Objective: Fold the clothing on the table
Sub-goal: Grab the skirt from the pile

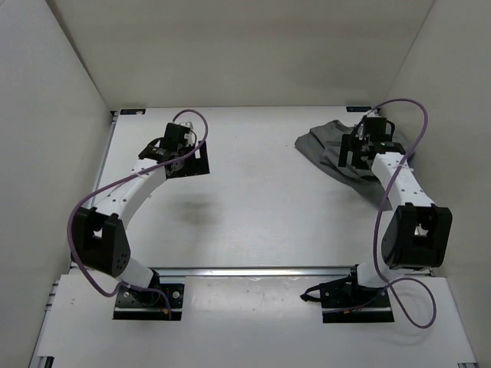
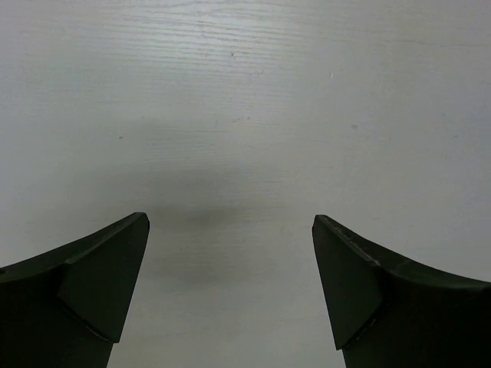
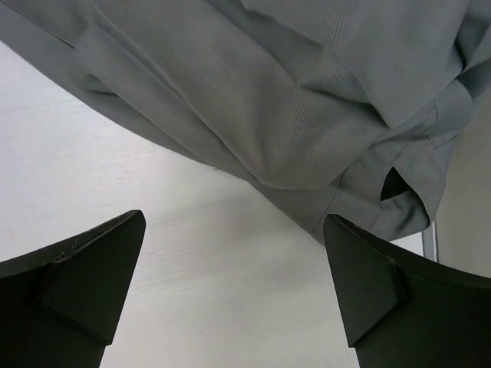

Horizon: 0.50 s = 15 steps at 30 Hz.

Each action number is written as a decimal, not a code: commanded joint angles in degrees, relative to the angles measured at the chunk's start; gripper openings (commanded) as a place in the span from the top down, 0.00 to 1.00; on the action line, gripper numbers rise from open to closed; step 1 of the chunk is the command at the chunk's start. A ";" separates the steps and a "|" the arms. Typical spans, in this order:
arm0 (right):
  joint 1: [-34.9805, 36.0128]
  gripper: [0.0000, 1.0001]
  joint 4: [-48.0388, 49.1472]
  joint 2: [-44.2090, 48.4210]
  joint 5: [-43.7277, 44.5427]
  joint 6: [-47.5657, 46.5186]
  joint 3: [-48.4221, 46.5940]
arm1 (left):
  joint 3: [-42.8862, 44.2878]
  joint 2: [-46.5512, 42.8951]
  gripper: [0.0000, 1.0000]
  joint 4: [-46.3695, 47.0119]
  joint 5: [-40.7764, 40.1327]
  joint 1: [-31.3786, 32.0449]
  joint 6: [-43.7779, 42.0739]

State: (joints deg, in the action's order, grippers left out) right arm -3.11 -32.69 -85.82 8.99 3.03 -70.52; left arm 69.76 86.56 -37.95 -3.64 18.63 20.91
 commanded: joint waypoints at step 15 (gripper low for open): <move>-2.69 0.10 7.30 -18.58 9.38 -8.57 -7.94 | 0.82 -2.81 0.01 -5.91 1.70 -0.35 3.35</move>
State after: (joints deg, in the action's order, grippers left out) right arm -6.68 -27.68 -100.88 15.64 -3.14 -73.56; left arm 70.02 86.13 -42.78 -3.38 18.94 23.86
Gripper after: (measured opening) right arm 0.934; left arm 0.988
